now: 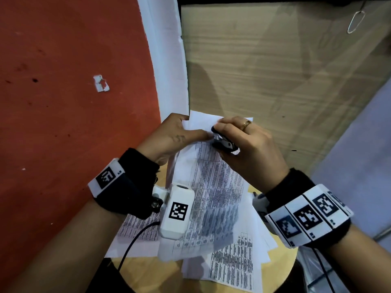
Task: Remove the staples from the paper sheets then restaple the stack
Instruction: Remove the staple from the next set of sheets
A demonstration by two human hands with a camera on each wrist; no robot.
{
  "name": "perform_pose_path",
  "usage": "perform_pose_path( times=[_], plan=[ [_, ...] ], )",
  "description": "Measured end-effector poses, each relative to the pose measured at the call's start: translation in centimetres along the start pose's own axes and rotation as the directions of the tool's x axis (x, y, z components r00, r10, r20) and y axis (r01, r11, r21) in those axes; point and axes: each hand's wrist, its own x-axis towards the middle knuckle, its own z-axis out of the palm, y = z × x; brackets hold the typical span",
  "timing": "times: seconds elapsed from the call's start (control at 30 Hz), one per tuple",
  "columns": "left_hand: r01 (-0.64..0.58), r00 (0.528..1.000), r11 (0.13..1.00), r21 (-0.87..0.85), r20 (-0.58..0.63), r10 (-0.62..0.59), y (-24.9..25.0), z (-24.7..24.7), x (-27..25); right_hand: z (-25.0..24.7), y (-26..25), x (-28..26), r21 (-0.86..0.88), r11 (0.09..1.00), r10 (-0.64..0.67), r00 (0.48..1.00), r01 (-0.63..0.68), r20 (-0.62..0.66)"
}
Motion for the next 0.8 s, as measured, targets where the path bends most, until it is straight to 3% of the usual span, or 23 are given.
perform_pose_path(
  times=[0.4, 0.6, 0.8],
  plan=[
    [-0.037, 0.998, 0.997, 0.063, -0.056, 0.040, -0.55, -0.24, -0.06, 0.23, -0.29, 0.41, -0.027, 0.999, 0.038, 0.999, -0.037, 0.037],
    [-0.007, 0.999, 1.000, -0.005, -0.032, 0.007, -0.78, -0.50, 0.09, 0.22, 0.05, 0.18, -0.030, 0.995, 0.092, 0.995, -0.091, 0.038],
    [0.004, 0.998, 0.995, -0.099, 0.062, 0.002, -1.01, -0.36, -0.24, -0.02, -0.01, -0.14, 0.173, 0.971, 0.170, 0.985, -0.166, -0.007]
  ],
)
